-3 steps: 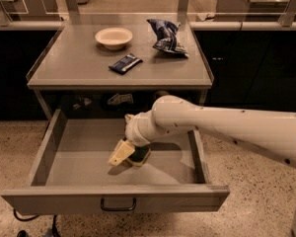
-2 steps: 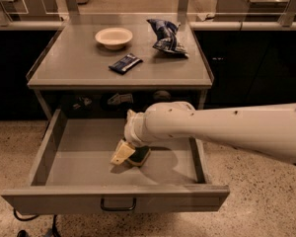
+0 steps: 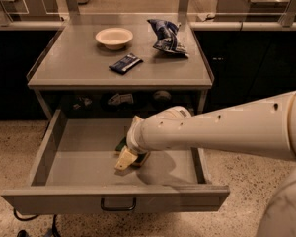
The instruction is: Pick sponge from top drawer and place on counter
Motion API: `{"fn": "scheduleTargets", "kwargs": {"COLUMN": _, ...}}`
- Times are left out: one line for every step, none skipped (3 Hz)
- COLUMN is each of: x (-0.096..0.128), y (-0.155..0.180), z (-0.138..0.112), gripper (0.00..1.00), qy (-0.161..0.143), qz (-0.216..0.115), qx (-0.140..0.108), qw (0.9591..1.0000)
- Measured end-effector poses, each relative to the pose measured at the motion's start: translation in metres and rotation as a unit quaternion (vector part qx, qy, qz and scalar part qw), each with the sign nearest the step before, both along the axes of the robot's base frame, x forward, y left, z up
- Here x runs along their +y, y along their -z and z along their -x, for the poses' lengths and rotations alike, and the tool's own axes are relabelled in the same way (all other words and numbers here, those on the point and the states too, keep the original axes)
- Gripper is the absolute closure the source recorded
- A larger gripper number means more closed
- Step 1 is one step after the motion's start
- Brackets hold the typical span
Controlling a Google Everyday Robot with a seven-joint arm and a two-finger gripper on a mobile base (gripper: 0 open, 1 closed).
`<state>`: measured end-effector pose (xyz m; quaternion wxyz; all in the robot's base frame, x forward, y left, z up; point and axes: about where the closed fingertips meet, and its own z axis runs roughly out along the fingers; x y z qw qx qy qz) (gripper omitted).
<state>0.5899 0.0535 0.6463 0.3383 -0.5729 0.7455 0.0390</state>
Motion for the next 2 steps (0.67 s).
{"fn": "scheduleTargets", "kwargs": {"x": 0.005, "y": 0.003, "z": -0.002, "gripper": 0.00, "qy": -0.003, "qz": -0.018, "qx": 0.012, "qw": 0.9998}}
{"fn": "scheduleTargets", "kwargs": {"x": 0.010, "y": 0.017, "z": -0.014, "gripper": 0.00, "qy": -0.007, "qz": -0.063, "qx": 0.040, "qw": 0.9972}}
